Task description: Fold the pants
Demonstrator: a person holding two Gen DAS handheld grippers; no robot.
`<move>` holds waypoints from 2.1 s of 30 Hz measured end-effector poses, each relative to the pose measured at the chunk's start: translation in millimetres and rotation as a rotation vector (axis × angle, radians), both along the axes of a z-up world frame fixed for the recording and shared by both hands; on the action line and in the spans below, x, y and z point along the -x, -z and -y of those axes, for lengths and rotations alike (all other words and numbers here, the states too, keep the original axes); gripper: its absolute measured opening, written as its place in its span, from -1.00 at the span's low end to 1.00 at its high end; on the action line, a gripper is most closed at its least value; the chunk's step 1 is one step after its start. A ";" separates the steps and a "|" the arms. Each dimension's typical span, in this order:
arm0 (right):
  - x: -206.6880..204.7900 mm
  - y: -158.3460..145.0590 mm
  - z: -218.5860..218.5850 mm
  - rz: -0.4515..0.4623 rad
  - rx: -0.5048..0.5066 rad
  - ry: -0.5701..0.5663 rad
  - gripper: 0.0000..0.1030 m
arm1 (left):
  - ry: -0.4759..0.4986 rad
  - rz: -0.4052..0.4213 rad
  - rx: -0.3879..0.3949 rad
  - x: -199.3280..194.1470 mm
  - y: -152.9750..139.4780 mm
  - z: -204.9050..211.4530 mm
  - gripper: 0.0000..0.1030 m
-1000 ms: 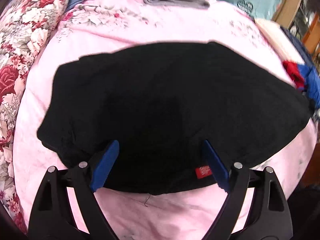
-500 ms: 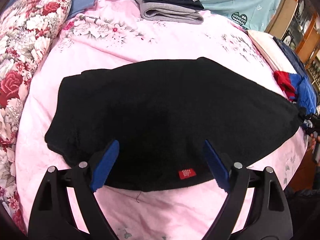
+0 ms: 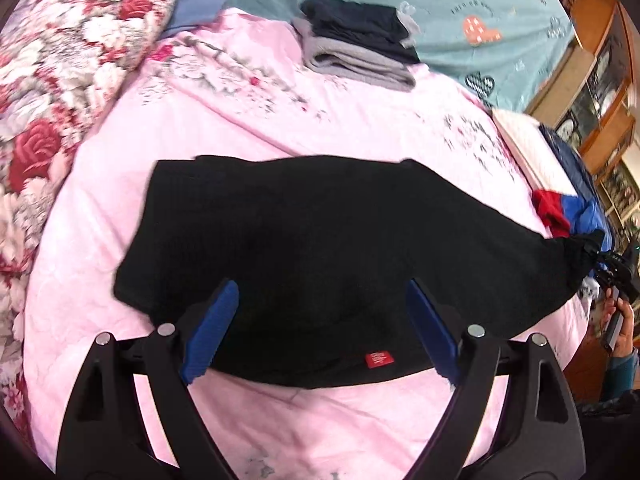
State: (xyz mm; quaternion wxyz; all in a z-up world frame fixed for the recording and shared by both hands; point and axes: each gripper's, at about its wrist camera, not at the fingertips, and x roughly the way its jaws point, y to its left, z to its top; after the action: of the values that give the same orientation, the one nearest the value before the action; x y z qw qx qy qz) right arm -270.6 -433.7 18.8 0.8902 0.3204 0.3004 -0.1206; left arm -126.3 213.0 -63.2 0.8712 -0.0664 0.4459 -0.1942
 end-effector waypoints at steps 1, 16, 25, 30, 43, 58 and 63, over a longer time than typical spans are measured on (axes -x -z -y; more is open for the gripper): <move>-8.4 -5.2 -13.4 0.006 0.022 -0.037 -0.71 | -0.011 0.004 0.006 2.2 -0.9 -5.1 0.69; -147.5 95.5 -297.3 -0.318 0.438 -0.793 -0.08 | -0.165 -0.011 0.095 33.4 4.0 -69.7 0.71; -145.8 86.6 -303.2 -0.310 0.215 -0.952 0.32 | -0.263 -0.173 0.291 20.7 31.8 -82.2 0.75; -142.6 81.9 -293.3 -0.255 0.133 -0.960 0.32 | -0.324 -0.270 0.370 -1.3 53.0 -83.2 0.75; -136.2 61.6 -250.3 -0.144 0.034 -0.881 0.34 | -0.416 -0.263 0.353 -39.0 64.4 -71.2 0.12; -145.2 60.5 -229.5 -0.167 -0.078 -0.889 0.69 | -0.433 -0.031 0.143 -23.3 -0.1 -33.2 -0.80; -125.8 36.1 -162.0 -0.084 -0.091 -0.740 0.69 | -0.206 0.156 0.026 -11.6 -62.0 53.5 -0.80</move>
State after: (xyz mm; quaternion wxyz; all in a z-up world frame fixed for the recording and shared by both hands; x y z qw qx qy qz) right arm -144.8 -271.7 -17.3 0.8454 0.2242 0.4371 0.2096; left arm -114.7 159.5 -1.2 0.9177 -0.1079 0.3649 -0.1139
